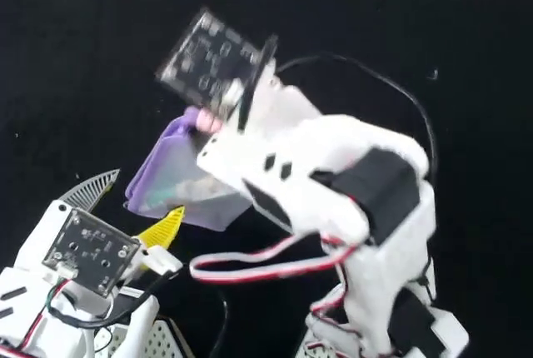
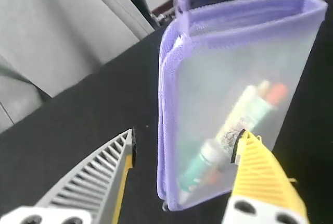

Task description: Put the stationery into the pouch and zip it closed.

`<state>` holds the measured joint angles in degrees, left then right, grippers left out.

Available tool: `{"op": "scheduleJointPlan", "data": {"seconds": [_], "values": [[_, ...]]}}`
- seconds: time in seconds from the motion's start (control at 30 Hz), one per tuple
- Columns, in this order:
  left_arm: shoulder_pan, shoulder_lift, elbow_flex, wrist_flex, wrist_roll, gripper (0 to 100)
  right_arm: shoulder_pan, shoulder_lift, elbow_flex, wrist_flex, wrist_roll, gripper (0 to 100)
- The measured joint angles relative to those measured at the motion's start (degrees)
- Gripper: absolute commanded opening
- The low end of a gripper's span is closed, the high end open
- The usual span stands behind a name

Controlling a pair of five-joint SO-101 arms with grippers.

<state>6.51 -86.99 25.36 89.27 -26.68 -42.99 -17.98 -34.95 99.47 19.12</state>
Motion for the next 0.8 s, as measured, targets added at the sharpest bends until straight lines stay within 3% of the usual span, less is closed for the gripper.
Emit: {"op": "scheduleJointPlan", "data": {"seconds": [0.43,0.6,0.8], "values": [[0.8,0.0,1.6,-0.9,-2.7,31,-3.4,-9.5,8.6,0.0,1.8,1.1],[8.0,0.0,6.9,-1.1,-2.7,31,-3.5,-11.3,10.5,0.0,1.8,1.1],[10.9,0.0,9.6,-5.1,-2.7,31,-3.5,-12.0,11.9,0.0,1.8,1.1]]}}
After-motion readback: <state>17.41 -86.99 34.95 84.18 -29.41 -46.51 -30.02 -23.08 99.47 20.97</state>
